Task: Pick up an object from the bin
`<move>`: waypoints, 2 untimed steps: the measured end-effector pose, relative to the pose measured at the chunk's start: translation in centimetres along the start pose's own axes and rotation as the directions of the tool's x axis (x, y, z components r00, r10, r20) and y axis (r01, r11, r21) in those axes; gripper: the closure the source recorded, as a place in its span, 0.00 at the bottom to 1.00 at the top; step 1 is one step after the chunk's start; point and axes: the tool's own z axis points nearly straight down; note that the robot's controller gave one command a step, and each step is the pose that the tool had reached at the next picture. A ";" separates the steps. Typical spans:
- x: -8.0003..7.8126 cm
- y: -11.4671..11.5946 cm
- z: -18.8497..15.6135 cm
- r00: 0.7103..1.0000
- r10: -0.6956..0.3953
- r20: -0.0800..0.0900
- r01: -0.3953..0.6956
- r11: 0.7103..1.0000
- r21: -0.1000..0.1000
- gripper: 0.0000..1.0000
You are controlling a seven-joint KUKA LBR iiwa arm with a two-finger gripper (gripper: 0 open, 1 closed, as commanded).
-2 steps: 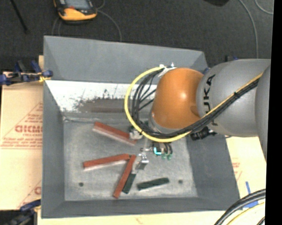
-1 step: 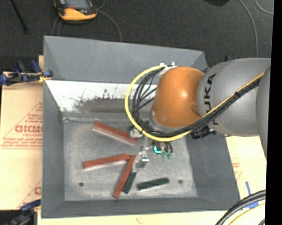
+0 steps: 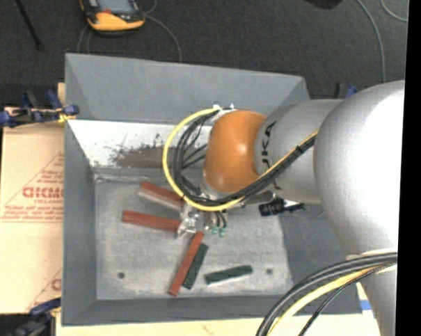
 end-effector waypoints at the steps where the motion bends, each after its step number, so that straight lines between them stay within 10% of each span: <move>1: 0.0 0.0 0.0 1.000 0.001 0.000 -0.001 1.000 0.000 1.00; 2: -1.1 1.9 -20.0 0.993 -0.117 0.006 0.117 0.993 0.003 1.00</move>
Offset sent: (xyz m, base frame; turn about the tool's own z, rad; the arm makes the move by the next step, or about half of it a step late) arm 0.0128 0.0187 0.2024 -0.1214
